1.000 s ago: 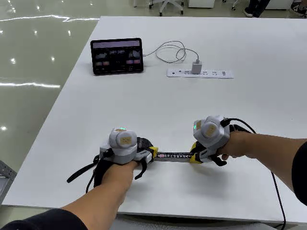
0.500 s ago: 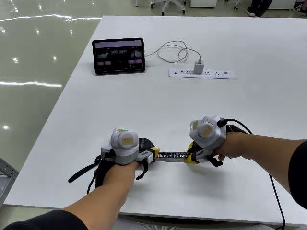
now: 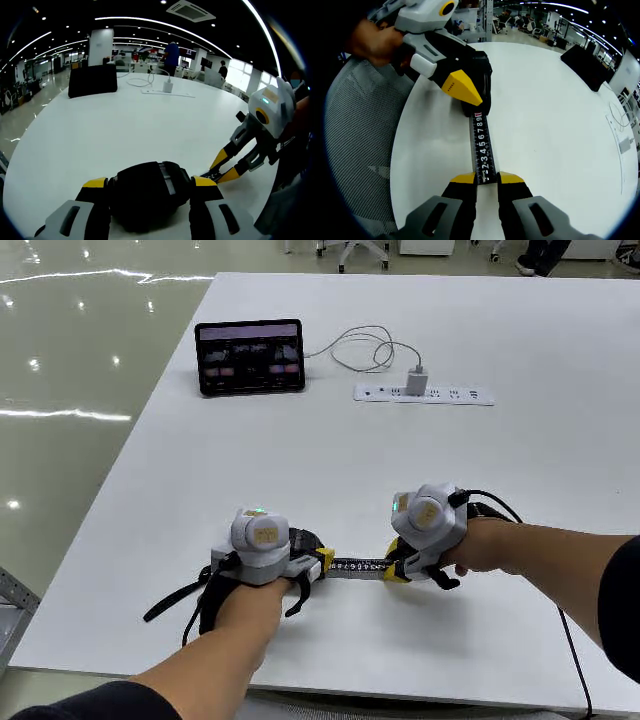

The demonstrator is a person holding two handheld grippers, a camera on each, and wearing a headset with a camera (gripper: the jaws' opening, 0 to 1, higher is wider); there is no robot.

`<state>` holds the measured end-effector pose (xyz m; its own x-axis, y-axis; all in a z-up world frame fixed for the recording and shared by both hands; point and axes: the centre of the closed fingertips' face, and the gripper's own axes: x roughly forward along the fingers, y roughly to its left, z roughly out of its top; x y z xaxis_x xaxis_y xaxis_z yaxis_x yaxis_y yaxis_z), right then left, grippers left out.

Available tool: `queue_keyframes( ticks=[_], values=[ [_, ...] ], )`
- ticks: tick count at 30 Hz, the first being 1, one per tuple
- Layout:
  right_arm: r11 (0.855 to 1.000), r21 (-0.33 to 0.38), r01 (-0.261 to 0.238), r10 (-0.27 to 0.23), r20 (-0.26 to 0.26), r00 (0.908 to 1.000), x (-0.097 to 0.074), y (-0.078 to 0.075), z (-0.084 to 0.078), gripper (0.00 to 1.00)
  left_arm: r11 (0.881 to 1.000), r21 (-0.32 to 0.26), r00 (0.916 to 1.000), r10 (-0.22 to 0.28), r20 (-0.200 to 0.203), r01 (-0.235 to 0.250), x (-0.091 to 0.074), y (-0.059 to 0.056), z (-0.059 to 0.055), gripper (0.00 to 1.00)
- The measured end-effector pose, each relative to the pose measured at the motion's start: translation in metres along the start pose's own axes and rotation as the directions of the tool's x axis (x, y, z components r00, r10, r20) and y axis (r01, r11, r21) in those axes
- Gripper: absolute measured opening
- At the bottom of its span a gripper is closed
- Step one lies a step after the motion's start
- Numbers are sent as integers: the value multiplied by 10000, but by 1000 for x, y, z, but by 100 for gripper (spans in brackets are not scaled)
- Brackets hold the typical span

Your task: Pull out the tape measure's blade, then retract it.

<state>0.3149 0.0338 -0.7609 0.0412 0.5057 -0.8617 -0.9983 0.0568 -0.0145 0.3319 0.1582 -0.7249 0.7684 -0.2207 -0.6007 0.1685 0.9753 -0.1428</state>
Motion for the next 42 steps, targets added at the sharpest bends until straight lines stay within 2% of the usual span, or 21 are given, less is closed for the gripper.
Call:
queue_keyframes(
  ticks=[17, 31, 42],
  values=[
    [10000, -2, -76, 76, 111, 9999, 8, 0, 12, 11, 9999, -85, 9999, -86, -82, 86, 0, 1, 0, 60],
    [9996, -139, -231, 237, 468, 9986, 19, 3, 32, 11, 9999, -113, 9999, -123, -102, 122, 0, 1, 0, 60],
    [9993, -193, -325, 336, 577, 9978, 22, 3, 40, 11, 9998, -202, 9999, -97, -106, 95, 1, 1, 0, 60]
  ],
)
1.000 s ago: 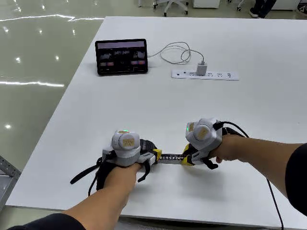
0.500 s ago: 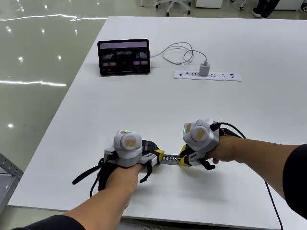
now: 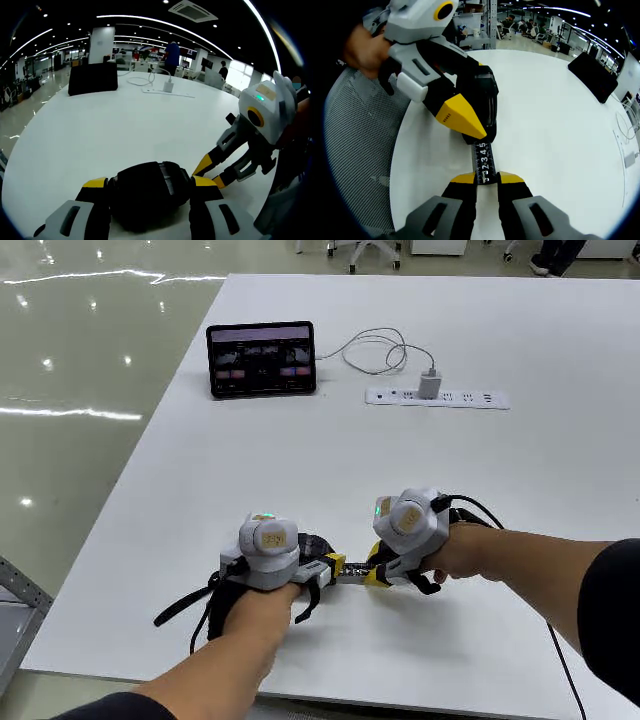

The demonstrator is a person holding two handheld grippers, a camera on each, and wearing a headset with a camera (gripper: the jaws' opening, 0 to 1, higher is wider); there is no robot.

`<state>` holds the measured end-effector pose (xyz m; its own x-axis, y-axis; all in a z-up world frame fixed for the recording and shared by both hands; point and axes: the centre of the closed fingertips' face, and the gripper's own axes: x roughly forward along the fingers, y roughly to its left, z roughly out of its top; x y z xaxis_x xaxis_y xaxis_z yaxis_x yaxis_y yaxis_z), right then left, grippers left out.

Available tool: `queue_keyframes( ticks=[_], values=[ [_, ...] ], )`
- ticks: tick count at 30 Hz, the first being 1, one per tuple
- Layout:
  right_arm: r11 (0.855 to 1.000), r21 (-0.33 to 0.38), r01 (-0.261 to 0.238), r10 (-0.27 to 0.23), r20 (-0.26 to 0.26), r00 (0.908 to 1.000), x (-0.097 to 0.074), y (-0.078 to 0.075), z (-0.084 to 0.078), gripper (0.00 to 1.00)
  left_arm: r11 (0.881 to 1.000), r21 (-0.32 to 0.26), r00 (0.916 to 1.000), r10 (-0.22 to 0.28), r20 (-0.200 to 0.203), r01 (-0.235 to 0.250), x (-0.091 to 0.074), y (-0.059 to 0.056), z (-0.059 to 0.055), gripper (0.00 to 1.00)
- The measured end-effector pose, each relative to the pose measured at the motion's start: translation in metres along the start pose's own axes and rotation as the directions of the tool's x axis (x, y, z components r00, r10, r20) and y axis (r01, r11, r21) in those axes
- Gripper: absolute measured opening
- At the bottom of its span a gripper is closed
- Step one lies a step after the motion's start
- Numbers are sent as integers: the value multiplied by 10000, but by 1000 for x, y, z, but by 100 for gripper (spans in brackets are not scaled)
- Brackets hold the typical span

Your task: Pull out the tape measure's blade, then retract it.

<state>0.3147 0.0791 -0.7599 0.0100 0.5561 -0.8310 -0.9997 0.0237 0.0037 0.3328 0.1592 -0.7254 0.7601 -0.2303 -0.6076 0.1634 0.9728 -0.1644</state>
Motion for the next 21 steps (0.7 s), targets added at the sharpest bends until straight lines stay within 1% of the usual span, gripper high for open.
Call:
queue_keyframes(
  ticks=[8, 10, 21],
  values=[
    [9999, 95, -62, 62, 34, 10000, 2, 1, 5, 11, 10000, -72, 10000, -25, 15, 26, 0, 0, 1, 60],
    [9997, 233, -73, 72, 54, 10000, 4, 1, 5, 11, 10000, -52, 10000, -63, 9, 63, 0, 0, 1, 60],
    [9997, 243, -85, 80, 214, 9997, 11, 3, 15, 11, 9999, -87, 10000, -79, -19, 79, 0, 0, 1, 59]
  ],
)
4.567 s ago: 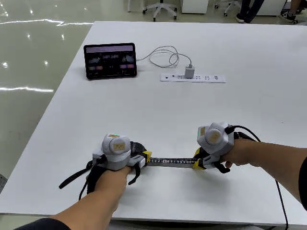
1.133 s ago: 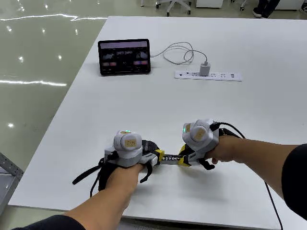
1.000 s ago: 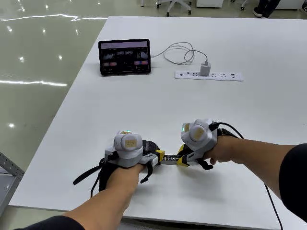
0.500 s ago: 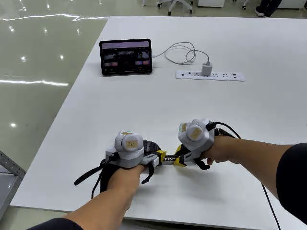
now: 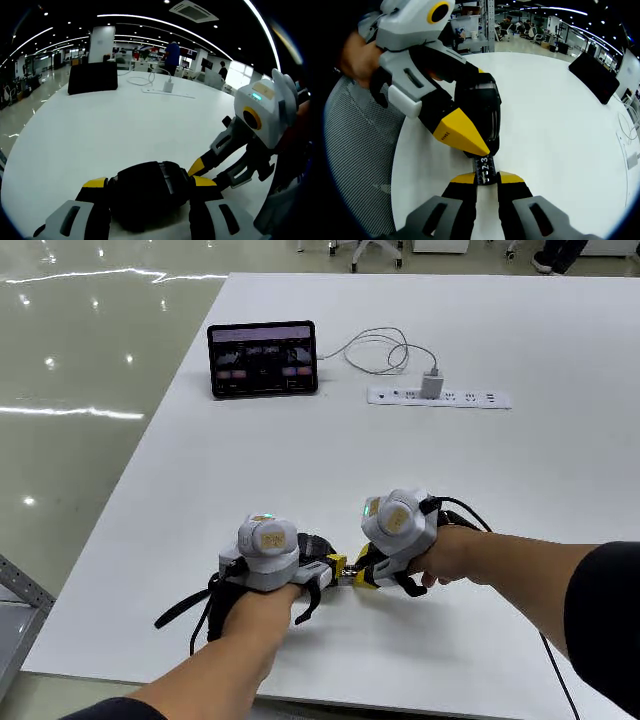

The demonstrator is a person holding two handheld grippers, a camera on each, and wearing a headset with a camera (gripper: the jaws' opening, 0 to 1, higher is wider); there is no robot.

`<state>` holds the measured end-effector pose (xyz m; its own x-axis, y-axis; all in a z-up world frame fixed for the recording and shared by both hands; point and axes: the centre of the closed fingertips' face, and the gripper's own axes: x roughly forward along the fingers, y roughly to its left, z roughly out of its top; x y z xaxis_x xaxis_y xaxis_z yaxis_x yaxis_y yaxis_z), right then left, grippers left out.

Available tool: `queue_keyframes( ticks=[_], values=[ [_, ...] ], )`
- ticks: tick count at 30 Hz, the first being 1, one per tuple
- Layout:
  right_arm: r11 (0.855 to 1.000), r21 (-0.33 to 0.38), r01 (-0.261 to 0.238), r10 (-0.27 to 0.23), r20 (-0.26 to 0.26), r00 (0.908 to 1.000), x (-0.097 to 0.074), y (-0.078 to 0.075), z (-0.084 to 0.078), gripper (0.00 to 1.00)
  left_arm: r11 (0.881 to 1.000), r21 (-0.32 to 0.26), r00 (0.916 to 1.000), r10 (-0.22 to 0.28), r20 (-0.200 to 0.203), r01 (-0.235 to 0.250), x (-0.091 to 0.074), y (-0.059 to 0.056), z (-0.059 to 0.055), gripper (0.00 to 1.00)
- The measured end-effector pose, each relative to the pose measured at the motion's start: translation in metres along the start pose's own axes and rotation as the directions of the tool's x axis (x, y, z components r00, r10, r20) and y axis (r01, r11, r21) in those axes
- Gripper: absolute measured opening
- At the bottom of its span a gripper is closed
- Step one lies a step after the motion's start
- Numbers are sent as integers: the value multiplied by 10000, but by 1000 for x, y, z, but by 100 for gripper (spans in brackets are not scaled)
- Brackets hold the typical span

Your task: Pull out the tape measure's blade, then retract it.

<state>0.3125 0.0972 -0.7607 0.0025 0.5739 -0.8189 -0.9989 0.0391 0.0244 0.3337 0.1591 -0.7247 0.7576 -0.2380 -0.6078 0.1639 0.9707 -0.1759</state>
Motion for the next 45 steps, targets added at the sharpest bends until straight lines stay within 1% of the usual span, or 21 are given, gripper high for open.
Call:
queue_keyframes(
  ticks=[13, 16, 20, 25, 27, 29, 31, 35, 39, 41, 45],
  values=[
    [9999, 79, 63, -64, 128, 9999, 6, 1, 8, 11, 10000, 32, 10000, -25, -17, 25, 0, 0, -1, 59],
    [9996, 262, 130, -133, 138, 9998, 6, 0, 7, 12, 10000, 23, 10000, -23, 2, 23, -1, 0, 0, 59],
    [9999, 80, 146, -146, 4, 9999, 3, 2, 3, 12, 10000, -18, 10000, -62, -38, 62, -1, 0, 0, 59],
    [9997, 134, 198, -199, 98, 9998, 2, 1, 1, 12, 10000, -9, 10000, -42, -32, 42, -1, 0, -1, 59],
    [9997, -91, 239, -238, 125, 9996, 1, 2, 2, 11, 10000, -20, 10000, -53, -38, 53, -1, 0, -1, 59],
    [9996, -42, 275, -274, 160, 9995, 3, 2, 4, 11, 10000, -37, 10000, -51, -19, 51, -1, 0, -1, 59],
    [9993, -163, 334, -331, 150, 9993, 5, 2, 6, 11, 10000, -52, 10000, -67, -11, 67, -2, 0, -1, 59],
    [9993, -148, 345, -343, 118, 9993, 6, 4, 9, 11, 9999, -89, 10000, -87, -6, 87, -2, 0, 0, 59],
    [9993, -77, 367, -365, 185, 9992, 8, 3, 10, 11, 9999, -118, 10000, -93, -23, 93, -2, 0, -1, 59],
    [9993, 104, 372, -375, 273, 9989, 9, 4, 12, 11, 9999, -104, 9999, -106, -18, 106, -3, 0, -1, 59],
    [9993, 106, 353, -357, 324, 9988, 10, 4, 14, 11, 9999, -77, 9999, -114, -29, 113, -2, 0, -1, 59]
  ],
)
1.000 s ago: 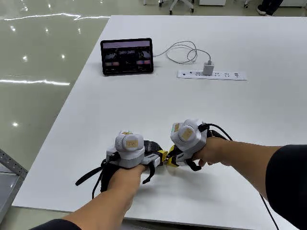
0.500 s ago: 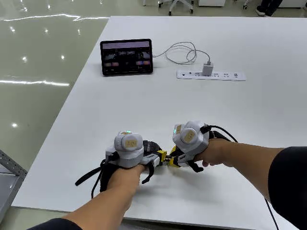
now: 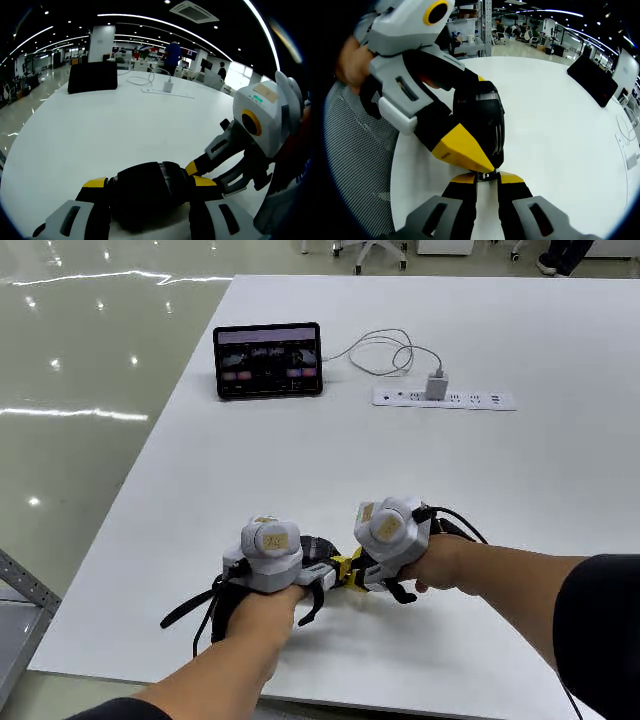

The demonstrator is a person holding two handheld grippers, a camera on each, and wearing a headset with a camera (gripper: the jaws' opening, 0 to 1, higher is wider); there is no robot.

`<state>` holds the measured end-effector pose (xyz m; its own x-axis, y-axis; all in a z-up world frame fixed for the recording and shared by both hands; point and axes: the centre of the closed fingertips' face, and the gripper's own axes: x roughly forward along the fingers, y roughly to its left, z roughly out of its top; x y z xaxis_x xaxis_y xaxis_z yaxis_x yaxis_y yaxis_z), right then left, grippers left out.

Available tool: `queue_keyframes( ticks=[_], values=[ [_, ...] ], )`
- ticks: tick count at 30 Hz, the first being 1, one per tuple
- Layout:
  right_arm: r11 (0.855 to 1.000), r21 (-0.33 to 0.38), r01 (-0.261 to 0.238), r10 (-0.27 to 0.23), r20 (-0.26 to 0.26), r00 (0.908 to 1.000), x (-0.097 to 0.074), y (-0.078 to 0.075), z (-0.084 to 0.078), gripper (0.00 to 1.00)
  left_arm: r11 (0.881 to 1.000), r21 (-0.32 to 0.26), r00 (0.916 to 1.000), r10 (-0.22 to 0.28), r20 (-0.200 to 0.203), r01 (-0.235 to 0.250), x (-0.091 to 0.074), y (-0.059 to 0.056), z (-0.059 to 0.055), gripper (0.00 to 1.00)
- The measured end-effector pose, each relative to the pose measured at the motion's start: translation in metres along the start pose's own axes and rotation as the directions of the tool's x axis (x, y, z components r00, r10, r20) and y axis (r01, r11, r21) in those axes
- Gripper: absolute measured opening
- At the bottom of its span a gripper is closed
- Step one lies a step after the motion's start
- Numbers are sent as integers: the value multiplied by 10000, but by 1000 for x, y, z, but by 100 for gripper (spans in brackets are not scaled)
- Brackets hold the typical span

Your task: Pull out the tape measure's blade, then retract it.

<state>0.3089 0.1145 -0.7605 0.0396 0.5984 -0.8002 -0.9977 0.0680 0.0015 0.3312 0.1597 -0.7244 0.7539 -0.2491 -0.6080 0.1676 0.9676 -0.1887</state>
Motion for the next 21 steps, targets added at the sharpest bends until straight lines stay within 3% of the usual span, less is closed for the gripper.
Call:
queue_keyframes(
  ticks=[21],
  values=[
    [9998, 53, 165, -165, -72, 9998, 0, 1, 0, 12, 10000, 37, 10000, -18, -67, 18, 0, -1, 0, 61]
  ],
)
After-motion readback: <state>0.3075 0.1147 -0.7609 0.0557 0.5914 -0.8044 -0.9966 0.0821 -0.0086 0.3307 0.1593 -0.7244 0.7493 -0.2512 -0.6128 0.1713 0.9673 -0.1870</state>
